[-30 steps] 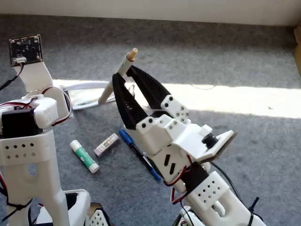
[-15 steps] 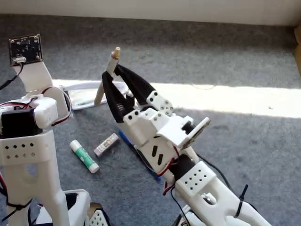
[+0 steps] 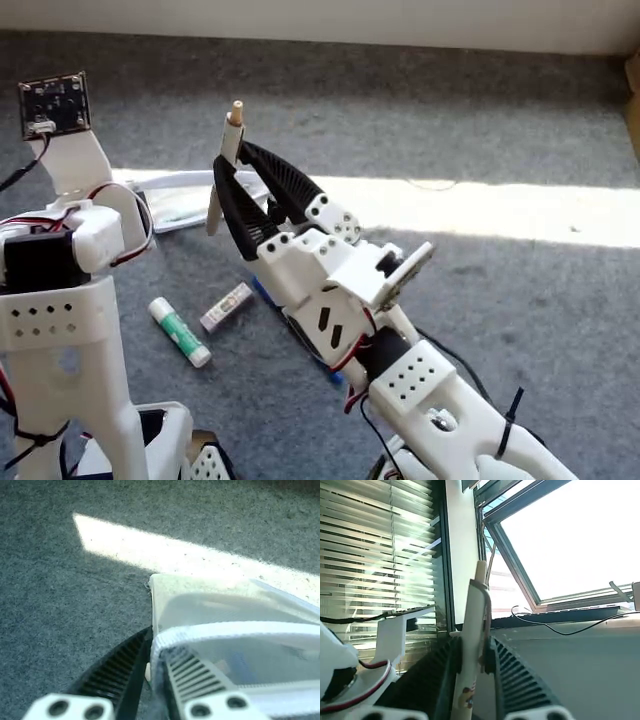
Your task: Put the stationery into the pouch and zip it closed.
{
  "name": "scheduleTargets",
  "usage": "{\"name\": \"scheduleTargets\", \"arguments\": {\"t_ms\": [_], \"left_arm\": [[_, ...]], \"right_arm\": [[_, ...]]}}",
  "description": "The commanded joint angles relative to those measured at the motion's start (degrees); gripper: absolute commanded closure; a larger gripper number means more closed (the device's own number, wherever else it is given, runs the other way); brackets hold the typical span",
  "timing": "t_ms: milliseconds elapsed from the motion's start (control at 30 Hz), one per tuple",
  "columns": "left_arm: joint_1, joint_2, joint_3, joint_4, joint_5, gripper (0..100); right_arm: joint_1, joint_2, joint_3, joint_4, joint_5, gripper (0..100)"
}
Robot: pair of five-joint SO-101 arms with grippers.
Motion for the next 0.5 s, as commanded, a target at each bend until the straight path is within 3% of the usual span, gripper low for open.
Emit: {"name": "scheduleTargets", "arguments": {"t_ms": [0,333,467], "left_arm": [[0.7,0.0,0.3,-0.9,-0.6,99],[0.7,0.0,0.3,-0.8,-0.6,99],[0.7,0.0,0.3,-0.7,-0.6,99]], "right_arm": [[-0.3,-5.9,-0.3,-0.7,-0.3,99.1],[-0.3,-1.2,-2.4,-1.5,-0.4,99.1],[0.0,5.8,-4.7,-9.0,-0.1,99.1]]}}
